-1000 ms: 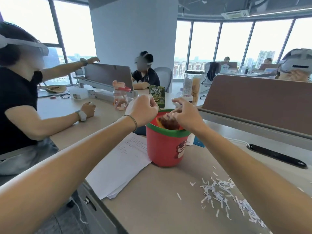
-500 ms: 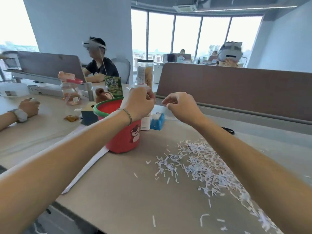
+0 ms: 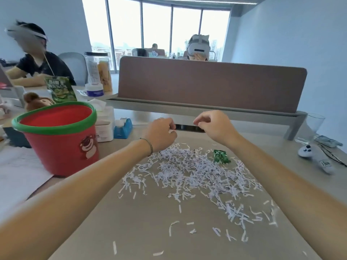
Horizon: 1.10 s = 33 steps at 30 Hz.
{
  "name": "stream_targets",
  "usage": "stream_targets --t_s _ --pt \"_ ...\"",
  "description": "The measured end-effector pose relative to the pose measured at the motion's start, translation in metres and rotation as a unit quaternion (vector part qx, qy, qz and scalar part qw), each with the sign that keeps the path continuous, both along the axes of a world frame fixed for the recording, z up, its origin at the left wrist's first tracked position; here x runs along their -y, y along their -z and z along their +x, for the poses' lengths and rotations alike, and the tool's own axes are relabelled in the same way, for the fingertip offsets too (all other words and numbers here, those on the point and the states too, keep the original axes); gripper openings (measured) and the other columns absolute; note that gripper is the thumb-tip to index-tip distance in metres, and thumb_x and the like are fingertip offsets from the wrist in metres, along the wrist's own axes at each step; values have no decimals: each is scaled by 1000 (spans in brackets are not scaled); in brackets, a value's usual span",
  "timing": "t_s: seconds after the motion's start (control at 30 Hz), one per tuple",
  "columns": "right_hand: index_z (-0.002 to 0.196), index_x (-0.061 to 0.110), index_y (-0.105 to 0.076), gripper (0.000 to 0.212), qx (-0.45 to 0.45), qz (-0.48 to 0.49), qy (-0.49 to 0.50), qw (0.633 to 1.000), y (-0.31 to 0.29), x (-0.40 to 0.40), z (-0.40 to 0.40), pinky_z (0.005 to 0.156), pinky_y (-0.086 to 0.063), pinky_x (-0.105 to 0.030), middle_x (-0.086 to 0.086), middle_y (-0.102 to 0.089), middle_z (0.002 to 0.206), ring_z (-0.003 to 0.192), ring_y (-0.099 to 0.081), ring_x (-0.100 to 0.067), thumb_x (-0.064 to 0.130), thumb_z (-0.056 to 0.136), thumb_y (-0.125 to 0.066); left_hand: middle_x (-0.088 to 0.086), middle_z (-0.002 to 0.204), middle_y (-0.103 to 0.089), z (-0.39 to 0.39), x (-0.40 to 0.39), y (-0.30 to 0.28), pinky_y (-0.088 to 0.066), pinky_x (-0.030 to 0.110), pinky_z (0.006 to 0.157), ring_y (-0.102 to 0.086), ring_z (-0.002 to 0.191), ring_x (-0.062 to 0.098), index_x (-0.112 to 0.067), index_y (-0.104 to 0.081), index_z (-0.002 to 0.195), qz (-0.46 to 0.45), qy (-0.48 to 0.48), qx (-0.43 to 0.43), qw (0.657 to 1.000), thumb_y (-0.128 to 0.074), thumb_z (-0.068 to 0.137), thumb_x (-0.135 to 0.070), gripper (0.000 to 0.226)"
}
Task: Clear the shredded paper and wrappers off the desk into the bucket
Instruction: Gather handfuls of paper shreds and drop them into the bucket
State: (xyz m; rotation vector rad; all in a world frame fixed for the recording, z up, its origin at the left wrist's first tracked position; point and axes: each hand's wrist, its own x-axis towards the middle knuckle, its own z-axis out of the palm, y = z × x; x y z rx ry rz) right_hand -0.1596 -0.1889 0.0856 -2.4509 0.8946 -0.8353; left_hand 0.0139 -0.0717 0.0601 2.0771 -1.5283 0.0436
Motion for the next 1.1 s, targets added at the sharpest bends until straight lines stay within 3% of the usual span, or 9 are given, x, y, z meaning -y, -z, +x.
stream_targets --t_s 0.13,0.23,0.33,0.5,0.67,0.77,0.87,1.0,1.1 --pt "95 21 -80 24 9 22 28 999 17 15 -27 84 -51 -26 6 -77 97 96 -68 -9 11 93 -57 6 152 -42 -6 16 48 -43 44 107 -46 134 28 -31 -35 150 143 19 35 989 -36 97 -60 61" --pt "95 20 -80 24 8 36 40 999 31 22 -42 91 -54 -30 4 -77 98 97 -69 -10 9 92 -58 7 161 -32 -18 19 74 -35 50 113 -33 145 31 -36 -19 157 246 59 49 966 -22 92 -76 76" --pt "93 20 -80 23 -1 46 43 998 44 25 -51 93 -54 -32 3 -77 98 97 -69 -11 9 92 -59 5 160 -34 -32 17 87 -31 52 114 -28 147 30 -38 -21 156 249 81 121 958 -16 85 -86 86" --pt "95 20 -79 24 -13 46 43 998 59 30 -53 93 -54 -31 3 -76 100 98 -68 -11 8 93 -58 6 137 -49 -41 12 101 -47 45 100 -43 128 26 -32 -40 143 174 104 176 963 -21 82 -88 86" --pt "96 25 -77 28 -40 39 47 997 76 37 -45 91 -55 -30 6 -76 102 97 -67 -9 8 91 -56 -1 106 -60 -39 15 109 -51 40 76 -59 93 23 -27 -49 112 93 112 193 970 -31 98 -64 43" --pt "104 25 -76 28 -61 35 43 997 89 40 -34 89 -56 -32 8 -75 106 96 -66 -8 11 91 -55 0 85 -63 -36 16 112 -46 37 64 -58 74 24 -26 -45 89 75 115 173 975 -31 103 -52 33" --pt "116 26 -71 28 -100 19 34 994 102 42 -18 87 -57 -36 6 -72 114 97 -66 -10 17 94 -56 -2 72 -57 -32 19 111 -40 35 57 -56 67 21 -23 -47 80 51 101 117 987 -36 105 -41 33" --pt "134 25 -58 37 -192 -41 13 980 116 43 -1 96 -54 -43 -1 -65 133 115 -63 -20 31 99 -50 -2 57 -55 -23 20 108 -34 29 51 -50 51 14 -15 -55 71 -6 38 -15 999 -44 104 -37 41" --pt "137 24 -54 45 -247 -115 10 962 125 42 5 96 -52 -44 -4 -62 131 118 -56 -25 47 99 -44 0 54 -49 -15 19 101 -35 29 52 -43 50 15 -13 -46 61 -30 -3 -88 996 -48 102 -34 47"
